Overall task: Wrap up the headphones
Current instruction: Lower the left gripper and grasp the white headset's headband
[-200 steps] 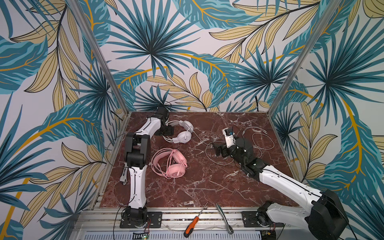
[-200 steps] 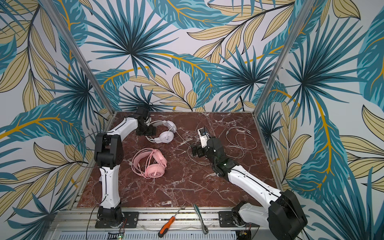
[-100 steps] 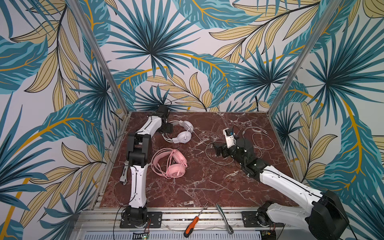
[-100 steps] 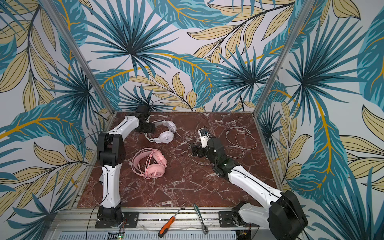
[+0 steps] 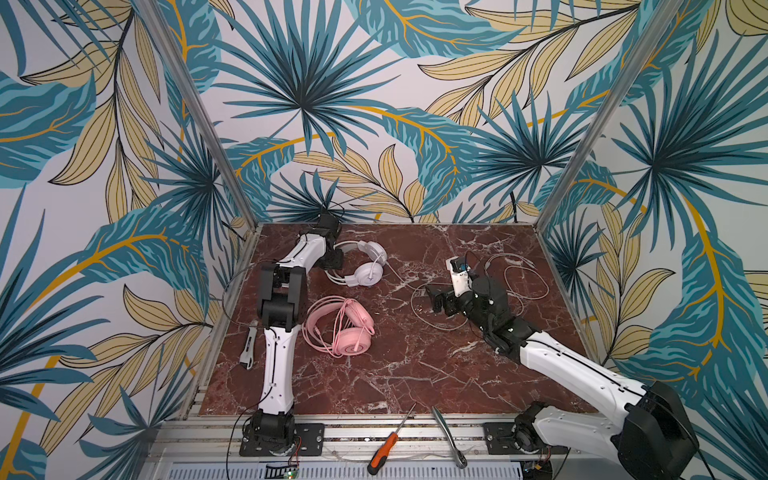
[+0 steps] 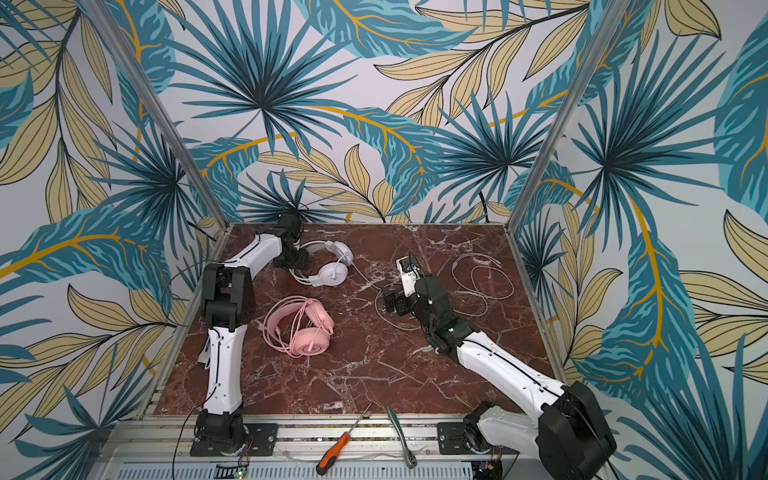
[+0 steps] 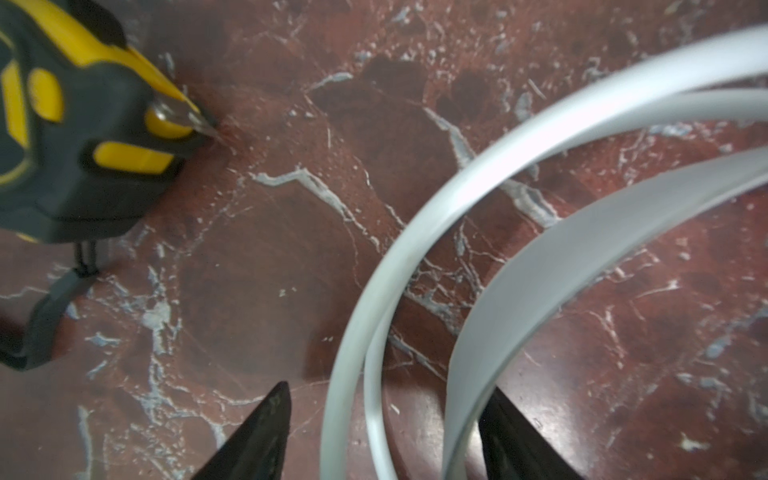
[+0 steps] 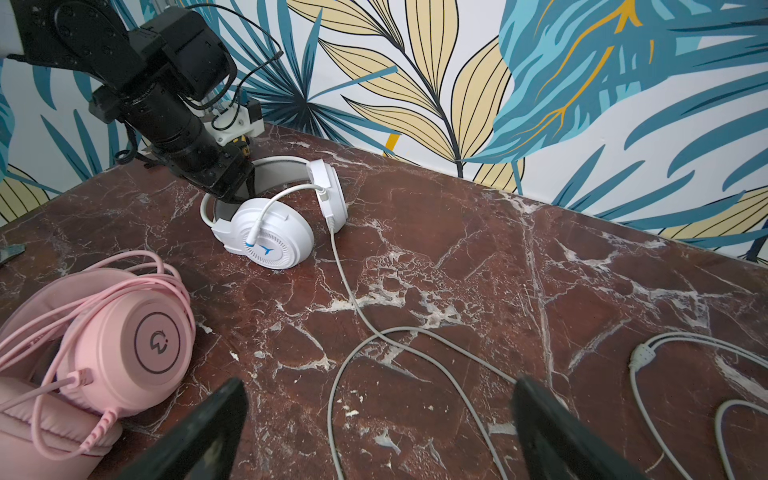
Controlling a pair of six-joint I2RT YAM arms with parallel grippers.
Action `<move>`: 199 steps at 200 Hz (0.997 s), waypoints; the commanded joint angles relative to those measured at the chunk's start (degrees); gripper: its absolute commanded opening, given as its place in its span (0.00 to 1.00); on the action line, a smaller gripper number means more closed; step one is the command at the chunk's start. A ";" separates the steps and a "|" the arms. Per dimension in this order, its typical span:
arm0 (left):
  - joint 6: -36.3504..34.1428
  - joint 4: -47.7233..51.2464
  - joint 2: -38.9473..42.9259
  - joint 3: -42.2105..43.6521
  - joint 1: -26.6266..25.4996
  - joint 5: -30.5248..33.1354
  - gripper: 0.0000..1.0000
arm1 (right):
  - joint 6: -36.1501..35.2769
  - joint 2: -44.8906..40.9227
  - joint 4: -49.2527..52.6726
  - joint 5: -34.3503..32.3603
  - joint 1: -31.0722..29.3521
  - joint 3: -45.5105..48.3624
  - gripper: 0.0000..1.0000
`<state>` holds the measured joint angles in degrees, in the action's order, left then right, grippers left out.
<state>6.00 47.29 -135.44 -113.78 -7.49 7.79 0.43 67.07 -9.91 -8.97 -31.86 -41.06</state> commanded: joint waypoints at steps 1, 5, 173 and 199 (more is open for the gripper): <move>-0.37 -0.09 -0.97 -0.96 -0.25 0.56 0.64 | -0.04 -0.97 1.30 -0.67 0.21 1.24 1.00; -0.35 -0.09 -0.97 -0.84 -0.25 0.56 0.63 | -0.01 -0.97 1.30 -0.68 0.20 1.24 1.00; 5.89 1.65 1.90 1.79 -0.25 -2.85 0.01 | -0.25 -0.82 2.70 -1.24 0.13 1.27 1.00; 7.02 1.84 3.16 1.71 -0.25 -3.87 0.00 | -0.21 -0.67 3.32 -1.08 0.16 0.98 1.00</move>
<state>11.84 47.68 -135.22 -113.27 -7.46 4.73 0.43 67.07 -7.92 -9.41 -31.86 -41.01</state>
